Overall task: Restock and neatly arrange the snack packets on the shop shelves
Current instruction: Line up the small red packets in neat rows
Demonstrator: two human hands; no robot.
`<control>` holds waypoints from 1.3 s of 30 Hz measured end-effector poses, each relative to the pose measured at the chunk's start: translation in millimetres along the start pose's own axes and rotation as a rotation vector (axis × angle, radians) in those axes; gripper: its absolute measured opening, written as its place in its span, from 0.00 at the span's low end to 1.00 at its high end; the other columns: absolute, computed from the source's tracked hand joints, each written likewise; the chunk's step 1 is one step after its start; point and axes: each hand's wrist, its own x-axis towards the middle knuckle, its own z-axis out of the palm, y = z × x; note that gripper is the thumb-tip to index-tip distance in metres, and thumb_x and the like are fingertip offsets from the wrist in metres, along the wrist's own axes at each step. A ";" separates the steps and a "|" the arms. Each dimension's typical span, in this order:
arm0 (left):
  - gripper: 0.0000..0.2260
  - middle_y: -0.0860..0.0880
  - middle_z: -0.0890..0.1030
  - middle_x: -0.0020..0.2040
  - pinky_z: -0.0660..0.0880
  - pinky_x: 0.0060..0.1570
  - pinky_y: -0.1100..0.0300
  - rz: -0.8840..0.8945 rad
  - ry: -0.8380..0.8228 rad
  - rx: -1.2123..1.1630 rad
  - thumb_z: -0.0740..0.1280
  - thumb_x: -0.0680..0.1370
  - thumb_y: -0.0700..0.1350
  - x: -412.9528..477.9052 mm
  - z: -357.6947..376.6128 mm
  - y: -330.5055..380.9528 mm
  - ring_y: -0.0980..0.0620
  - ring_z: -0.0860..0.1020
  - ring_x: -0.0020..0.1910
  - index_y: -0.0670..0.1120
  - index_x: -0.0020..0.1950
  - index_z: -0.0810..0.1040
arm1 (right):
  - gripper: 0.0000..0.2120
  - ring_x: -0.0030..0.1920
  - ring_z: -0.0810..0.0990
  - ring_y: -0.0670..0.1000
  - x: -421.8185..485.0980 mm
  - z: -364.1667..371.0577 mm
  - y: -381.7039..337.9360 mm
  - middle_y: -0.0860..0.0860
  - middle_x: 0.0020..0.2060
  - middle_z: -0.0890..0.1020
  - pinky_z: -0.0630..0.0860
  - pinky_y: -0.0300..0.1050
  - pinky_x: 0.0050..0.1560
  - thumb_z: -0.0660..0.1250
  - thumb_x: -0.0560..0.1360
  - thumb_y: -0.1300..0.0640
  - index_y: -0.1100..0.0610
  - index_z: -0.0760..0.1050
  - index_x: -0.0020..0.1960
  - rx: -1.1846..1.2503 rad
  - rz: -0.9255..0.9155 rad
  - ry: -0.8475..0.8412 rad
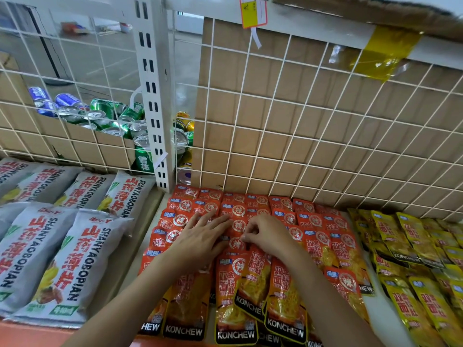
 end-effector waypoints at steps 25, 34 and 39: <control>0.09 0.51 0.78 0.49 0.73 0.46 0.60 -0.039 -0.133 -0.139 0.69 0.74 0.49 30.8 -39.0 -2.3 0.54 0.74 0.47 0.47 0.51 0.79 | 0.06 0.44 0.75 0.44 -9.6 -1.2 8.1 0.43 0.41 0.76 0.68 0.39 0.41 0.66 0.74 0.48 0.51 0.76 0.45 0.090 -0.034 0.126; 0.07 0.54 0.74 0.45 0.66 0.37 0.68 0.040 0.067 -0.125 0.68 0.75 0.50 18.3 -37.6 1.0 0.57 0.71 0.43 0.48 0.49 0.76 | 0.09 0.51 0.74 0.44 -45.4 -8.2 20.7 0.44 0.49 0.75 0.68 0.34 0.47 0.65 0.75 0.47 0.49 0.74 0.52 0.031 0.019 0.140; 0.09 0.56 0.74 0.45 0.69 0.39 0.64 0.041 0.053 -0.190 0.68 0.74 0.54 -6.8 -32.2 14.2 0.57 0.72 0.43 0.50 0.49 0.74 | 0.24 0.68 0.65 0.45 -73.5 -3.1 13.1 0.44 0.66 0.68 0.61 0.43 0.67 0.59 0.76 0.40 0.48 0.64 0.69 -0.081 0.054 0.118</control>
